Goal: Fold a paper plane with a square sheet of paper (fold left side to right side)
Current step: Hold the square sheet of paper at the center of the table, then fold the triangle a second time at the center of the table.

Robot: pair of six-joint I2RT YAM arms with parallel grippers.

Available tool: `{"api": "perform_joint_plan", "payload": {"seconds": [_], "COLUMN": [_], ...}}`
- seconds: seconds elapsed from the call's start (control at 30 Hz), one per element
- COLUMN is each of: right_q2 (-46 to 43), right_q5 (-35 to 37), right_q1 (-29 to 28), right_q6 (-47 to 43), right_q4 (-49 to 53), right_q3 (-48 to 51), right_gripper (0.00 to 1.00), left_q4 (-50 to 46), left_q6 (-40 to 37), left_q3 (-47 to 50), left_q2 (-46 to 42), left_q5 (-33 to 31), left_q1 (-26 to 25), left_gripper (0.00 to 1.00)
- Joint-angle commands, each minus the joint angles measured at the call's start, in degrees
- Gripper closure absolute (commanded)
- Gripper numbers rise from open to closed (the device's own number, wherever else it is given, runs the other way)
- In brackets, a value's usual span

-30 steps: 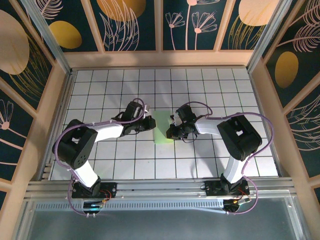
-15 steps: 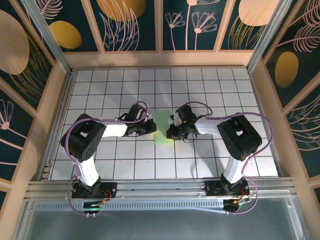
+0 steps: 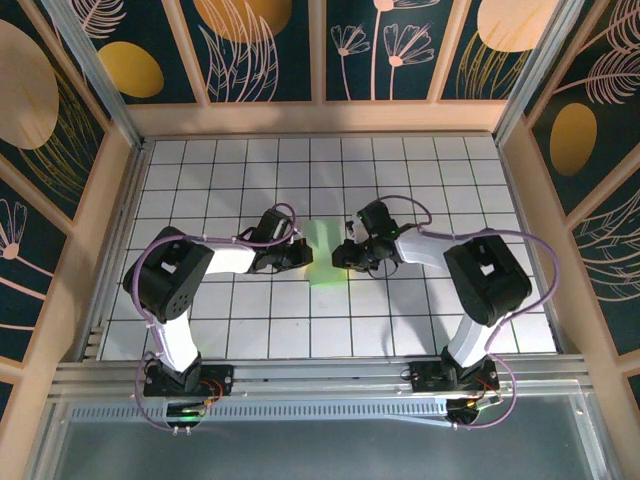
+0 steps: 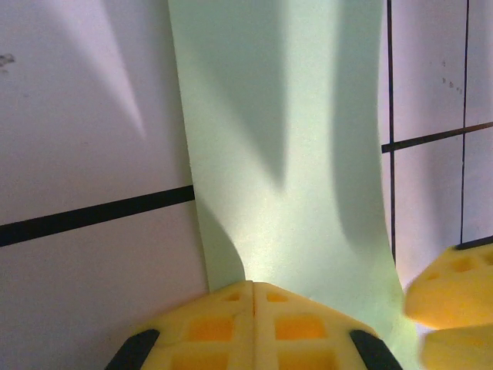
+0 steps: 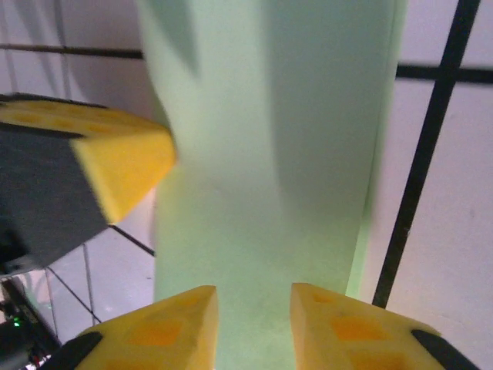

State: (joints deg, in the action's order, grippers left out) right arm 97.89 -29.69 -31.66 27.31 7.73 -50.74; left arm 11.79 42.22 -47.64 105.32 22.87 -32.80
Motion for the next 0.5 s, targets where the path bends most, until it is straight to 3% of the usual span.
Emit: {"api": "perform_joint_plan", "payload": {"seconds": [0.0,0.17,0.47], "right_q2": [-4.39,-5.38,-4.78], "right_q5": [-0.28,-2.37,-5.46], "right_q1": [2.72,3.85,3.1], "right_q6": [-0.04,0.33,4.32], "right_q4": [2.03,2.09,-2.39], "right_q3": [1.07,5.2,9.32], "right_gripper": [0.61,0.55,0.57], "left_q4": [-2.74,-2.74,-2.56], "left_q6": [-1.06,-1.17,-1.03], "left_q3": [0.97,0.61,0.7], "left_q2": [1.38,1.29,1.12], "left_q5": [-2.88,-2.92,-3.12], "left_q1": [-0.43,-0.59,-0.57], "left_gripper": [0.96,0.97,0.97]}}
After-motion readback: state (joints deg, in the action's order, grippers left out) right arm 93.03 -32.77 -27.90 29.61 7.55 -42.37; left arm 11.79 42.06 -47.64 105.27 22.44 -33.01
